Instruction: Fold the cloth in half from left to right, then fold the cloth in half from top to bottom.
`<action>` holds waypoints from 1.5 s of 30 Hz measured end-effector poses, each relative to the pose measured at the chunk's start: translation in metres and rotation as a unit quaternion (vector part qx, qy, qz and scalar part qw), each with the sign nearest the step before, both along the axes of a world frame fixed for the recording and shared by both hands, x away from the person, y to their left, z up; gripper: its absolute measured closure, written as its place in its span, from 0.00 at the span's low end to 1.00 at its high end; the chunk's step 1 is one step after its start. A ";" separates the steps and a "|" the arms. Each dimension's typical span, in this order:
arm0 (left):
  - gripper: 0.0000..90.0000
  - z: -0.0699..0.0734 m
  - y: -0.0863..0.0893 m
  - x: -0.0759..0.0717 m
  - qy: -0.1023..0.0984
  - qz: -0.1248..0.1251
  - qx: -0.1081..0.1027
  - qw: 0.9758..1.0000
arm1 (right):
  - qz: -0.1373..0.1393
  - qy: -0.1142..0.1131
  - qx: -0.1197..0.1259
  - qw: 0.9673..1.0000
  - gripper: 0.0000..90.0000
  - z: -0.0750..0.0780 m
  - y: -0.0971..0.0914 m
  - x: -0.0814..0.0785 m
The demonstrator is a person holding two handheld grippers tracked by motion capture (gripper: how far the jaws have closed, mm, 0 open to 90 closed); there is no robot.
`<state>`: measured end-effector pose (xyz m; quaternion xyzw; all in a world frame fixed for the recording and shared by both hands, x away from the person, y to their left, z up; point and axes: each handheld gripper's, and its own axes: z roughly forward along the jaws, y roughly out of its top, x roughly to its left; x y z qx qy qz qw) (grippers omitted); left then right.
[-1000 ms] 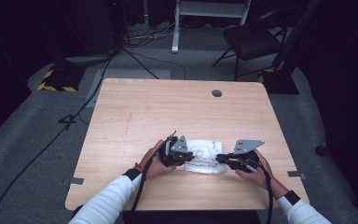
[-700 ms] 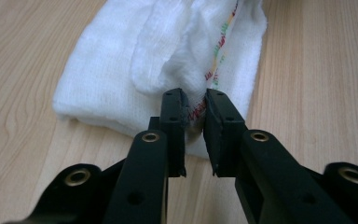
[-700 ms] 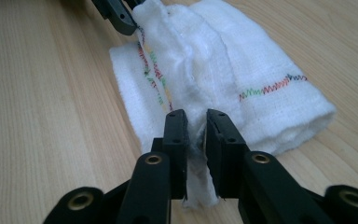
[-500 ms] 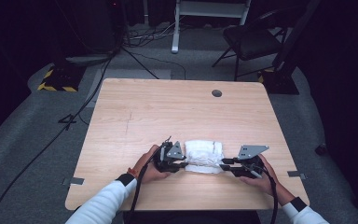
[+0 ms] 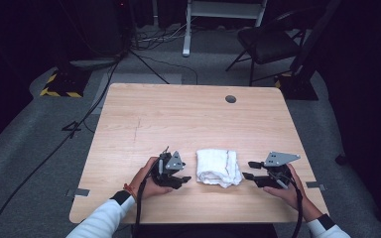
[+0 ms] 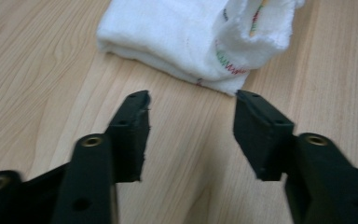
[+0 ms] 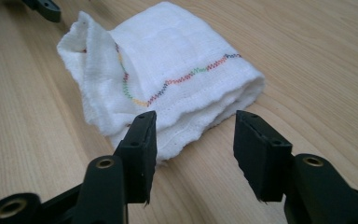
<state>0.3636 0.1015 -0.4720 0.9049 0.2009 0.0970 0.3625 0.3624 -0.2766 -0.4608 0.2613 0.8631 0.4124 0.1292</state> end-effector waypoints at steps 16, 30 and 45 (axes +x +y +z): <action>0.26 0.005 0.010 0.013 0.001 0.052 -0.014 0.999 | 0.005 -0.005 -0.009 1.000 0.49 0.000 0.017 0.004; 0.26 0.017 -0.031 0.025 -0.011 0.018 -0.041 0.999 | -0.005 -0.003 -0.020 1.000 0.48 -0.007 0.021 0.009; 0.22 -0.017 -0.069 0.022 0.009 -0.025 0.030 0.999 | 0.005 0.029 -0.030 0.999 0.44 -0.031 0.031 0.021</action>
